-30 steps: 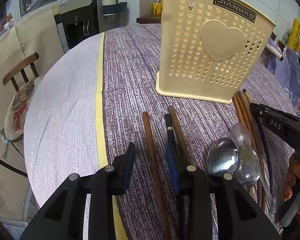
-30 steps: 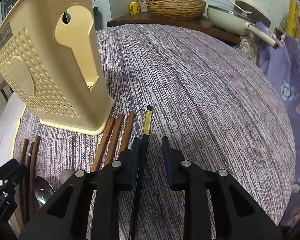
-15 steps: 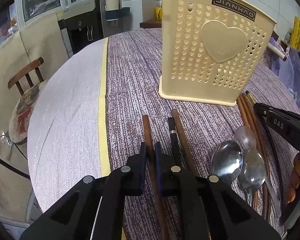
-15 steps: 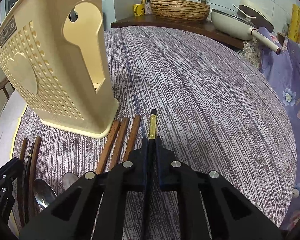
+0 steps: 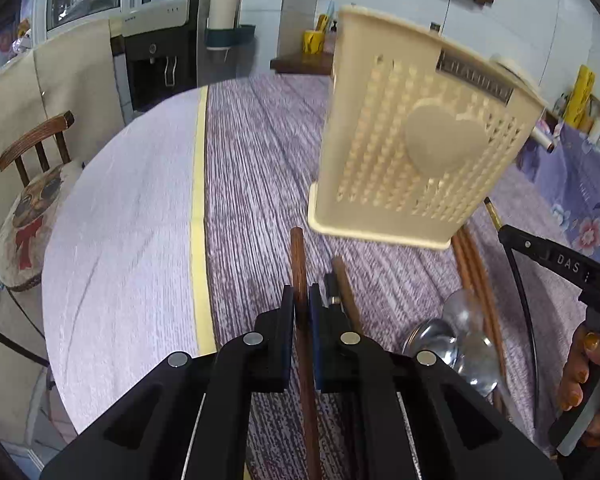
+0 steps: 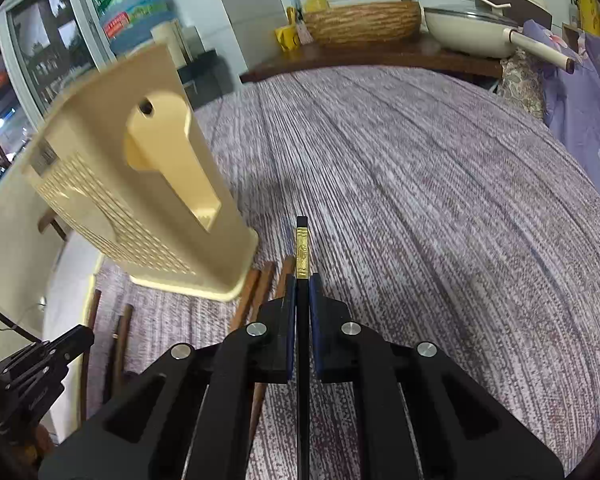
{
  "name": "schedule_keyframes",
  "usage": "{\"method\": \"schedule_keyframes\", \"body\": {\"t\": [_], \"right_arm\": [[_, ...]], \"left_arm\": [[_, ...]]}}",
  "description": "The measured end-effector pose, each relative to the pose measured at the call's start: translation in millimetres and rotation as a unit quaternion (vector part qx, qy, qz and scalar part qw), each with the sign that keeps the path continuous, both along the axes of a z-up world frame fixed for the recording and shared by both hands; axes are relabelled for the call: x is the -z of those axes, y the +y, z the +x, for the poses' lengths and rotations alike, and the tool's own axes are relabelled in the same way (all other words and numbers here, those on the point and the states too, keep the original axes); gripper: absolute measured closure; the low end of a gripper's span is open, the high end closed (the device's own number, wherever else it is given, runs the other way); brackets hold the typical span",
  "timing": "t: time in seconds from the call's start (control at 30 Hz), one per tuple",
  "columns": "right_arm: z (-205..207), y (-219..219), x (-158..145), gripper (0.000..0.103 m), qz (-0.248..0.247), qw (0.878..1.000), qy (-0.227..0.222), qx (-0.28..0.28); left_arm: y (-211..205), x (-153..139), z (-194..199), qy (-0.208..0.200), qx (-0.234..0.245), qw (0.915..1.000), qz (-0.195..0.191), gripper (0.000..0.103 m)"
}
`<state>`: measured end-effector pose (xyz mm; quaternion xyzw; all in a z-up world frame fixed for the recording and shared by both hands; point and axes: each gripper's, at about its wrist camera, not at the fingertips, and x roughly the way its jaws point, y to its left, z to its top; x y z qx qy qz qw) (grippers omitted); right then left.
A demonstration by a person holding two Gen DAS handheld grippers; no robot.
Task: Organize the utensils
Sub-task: 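Lift both chopsticks and lower them into the cream utensil holder with both tools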
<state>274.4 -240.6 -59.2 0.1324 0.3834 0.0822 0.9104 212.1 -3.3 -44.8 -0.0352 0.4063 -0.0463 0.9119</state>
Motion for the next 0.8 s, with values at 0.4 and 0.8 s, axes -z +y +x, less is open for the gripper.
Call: {"method": "schedule_keyframes", "body": {"t": [0.4,0.8], "right_arm": [[-51,-20,-88,0.095,0.029,0.990,-0.133,-0.044],[-74,-29,-111,0.095,0.019,0.984,-0.166,-0.058]], "left_arm": [[12,-78,-16,-0.108,0.021,0.9932,-0.038,0.095],[17,-106,-29,-0.164,0.021,0.9853,-0.042,0.095]]}}
